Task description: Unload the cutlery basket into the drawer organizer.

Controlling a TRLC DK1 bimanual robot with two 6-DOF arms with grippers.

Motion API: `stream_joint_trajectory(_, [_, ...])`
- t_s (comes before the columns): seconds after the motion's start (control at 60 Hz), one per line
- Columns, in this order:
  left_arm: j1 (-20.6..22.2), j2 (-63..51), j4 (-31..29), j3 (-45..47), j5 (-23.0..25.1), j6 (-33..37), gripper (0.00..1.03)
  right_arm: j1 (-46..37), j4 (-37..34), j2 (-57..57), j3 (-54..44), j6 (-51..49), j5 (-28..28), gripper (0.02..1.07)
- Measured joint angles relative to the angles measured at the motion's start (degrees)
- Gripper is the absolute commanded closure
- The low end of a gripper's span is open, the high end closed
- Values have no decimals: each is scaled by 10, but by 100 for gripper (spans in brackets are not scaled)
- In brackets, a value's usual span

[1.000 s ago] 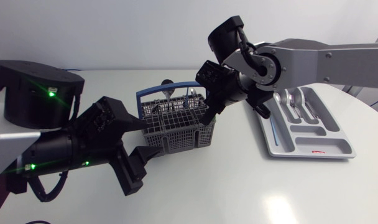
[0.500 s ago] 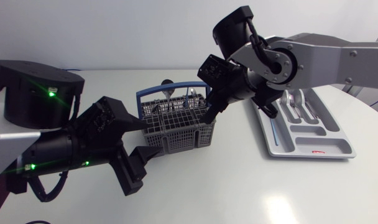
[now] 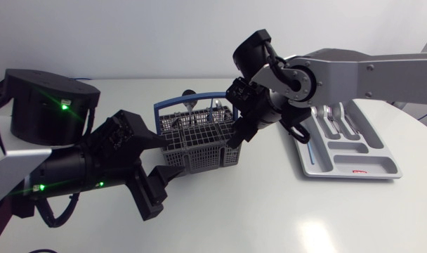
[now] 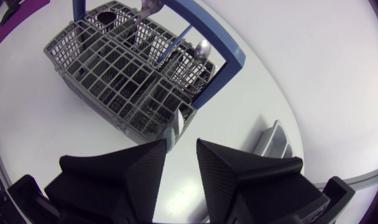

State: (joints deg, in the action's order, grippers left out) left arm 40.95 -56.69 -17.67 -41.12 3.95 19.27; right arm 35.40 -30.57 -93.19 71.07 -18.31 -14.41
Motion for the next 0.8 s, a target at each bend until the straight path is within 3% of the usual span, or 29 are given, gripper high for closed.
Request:
stream_joint_trajectory(0.1, [0,0,0,0,0,0,14,0,-3,-3,0,6,0,68])
stream_joint_trajectory(0.2, [0,0,0,0,0,0,14,0,-5,-5,0,14,0,79])
stream_joint_trajectory(0.283, [0,0,0,0,0,0,14,1,-5,-10,0,19,-1,81])
stream_joint_trajectory(0.4, [0,0,0,0,0,0,14,2,-5,-19,0,21,-5,91])
stream_joint_trajectory(0.8, [0,0,0,0,0,0,14,11,0,-24,0,32,-14,95])
